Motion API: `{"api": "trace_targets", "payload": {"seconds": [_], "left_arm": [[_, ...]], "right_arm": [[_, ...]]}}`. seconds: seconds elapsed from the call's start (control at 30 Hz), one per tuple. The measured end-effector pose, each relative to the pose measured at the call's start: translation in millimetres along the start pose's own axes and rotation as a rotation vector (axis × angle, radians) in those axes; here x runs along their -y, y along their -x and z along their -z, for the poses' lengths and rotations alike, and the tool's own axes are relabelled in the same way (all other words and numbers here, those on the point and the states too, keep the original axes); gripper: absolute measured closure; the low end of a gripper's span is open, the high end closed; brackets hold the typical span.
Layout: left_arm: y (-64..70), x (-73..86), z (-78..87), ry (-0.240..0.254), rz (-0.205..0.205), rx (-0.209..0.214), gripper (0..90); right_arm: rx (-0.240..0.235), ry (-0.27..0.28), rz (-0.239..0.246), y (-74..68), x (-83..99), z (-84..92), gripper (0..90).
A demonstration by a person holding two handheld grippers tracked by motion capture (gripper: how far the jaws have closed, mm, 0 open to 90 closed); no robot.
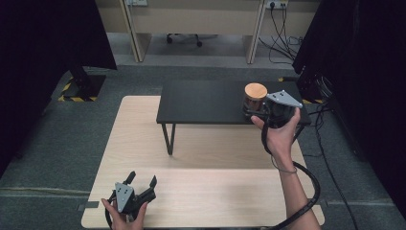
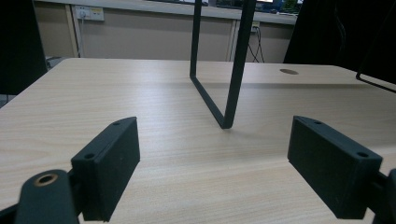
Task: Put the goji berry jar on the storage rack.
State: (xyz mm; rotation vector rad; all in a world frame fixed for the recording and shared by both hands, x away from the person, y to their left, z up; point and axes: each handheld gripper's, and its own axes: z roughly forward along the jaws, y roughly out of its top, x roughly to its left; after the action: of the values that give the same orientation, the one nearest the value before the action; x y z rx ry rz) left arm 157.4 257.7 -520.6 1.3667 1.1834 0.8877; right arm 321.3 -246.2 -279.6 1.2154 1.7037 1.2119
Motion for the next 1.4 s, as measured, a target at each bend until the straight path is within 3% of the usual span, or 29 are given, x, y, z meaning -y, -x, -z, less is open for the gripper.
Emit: {"api": "trace_targets", "payload": {"seconds": [0.5,0.9,1.23,1.4], "left_arm": [[0.5,0.3,0.1,0.002,-0.005,-0.001,16.2],[1.1,-0.1,0.2,-0.001,-0.01,-0.002,16.3],[1.9,0.5,0.2,0.003,-0.012,-0.003,16.2],[2.0,0.8,0.3,0.004,-0.013,-0.003,16.2]], "right_arm": [[-0.041,0.023,-0.007,1.9,26.6,27.8,0.3],[-0.039,0.052,0.029,-1.7,41.1,51.9,0.4],[-0.029,0.061,0.041,-3.4,63.2,66.5,0.4],[-0.025,0.091,0.08,-4.3,89.5,73.1,0.4]]}}
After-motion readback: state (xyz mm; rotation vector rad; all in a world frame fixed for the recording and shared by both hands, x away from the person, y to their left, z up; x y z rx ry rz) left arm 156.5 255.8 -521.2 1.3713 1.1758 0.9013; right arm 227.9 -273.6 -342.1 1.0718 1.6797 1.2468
